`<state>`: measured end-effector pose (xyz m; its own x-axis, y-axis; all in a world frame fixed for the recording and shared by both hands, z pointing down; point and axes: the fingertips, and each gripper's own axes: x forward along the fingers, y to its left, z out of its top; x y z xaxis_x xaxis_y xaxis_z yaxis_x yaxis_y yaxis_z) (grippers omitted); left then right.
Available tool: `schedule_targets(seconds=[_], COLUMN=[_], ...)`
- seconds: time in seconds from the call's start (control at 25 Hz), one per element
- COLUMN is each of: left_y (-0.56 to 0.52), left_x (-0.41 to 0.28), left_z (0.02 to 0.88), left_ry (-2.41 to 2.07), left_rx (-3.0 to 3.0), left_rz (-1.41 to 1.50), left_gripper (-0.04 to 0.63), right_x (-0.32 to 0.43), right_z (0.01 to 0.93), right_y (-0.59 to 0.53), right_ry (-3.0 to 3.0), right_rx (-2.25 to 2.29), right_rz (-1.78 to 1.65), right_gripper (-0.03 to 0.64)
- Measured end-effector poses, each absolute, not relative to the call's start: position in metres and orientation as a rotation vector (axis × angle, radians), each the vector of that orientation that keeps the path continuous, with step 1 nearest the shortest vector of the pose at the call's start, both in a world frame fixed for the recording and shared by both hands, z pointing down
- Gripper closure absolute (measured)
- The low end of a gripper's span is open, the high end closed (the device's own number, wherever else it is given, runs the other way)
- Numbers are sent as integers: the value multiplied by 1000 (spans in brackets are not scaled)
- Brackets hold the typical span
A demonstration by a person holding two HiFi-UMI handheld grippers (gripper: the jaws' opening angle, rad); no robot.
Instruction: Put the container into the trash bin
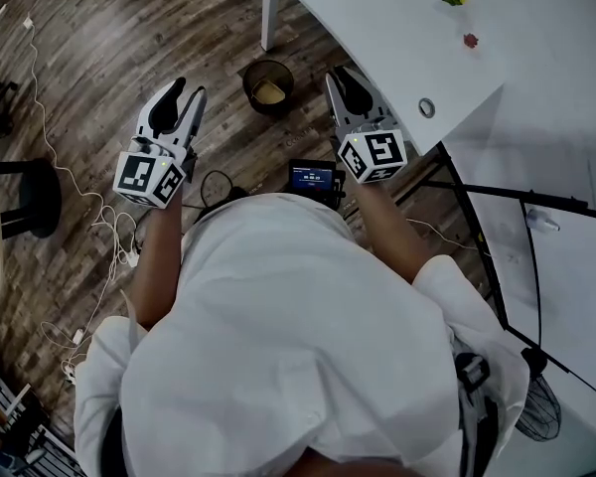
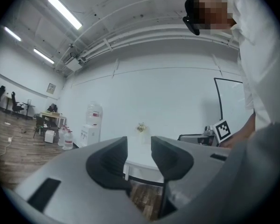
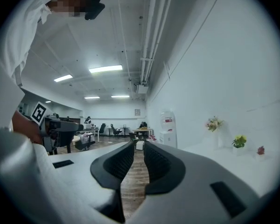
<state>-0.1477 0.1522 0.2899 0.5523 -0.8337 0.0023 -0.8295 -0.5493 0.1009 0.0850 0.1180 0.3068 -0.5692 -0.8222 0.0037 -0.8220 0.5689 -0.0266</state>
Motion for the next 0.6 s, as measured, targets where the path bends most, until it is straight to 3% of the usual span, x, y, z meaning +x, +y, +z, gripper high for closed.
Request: schedule_targets(seconds=[0.6], left_y=[146], left_x=[-193], left_z=[302], left_ry=[-1308], left_rx=[2724], left_rz=[-80], left_gripper=[433], right_x=[49], right_z=[319], right_y=[117], right_ry=[2666], right_rx=[-1598], right_rz=[-92], right_gripper=[528])
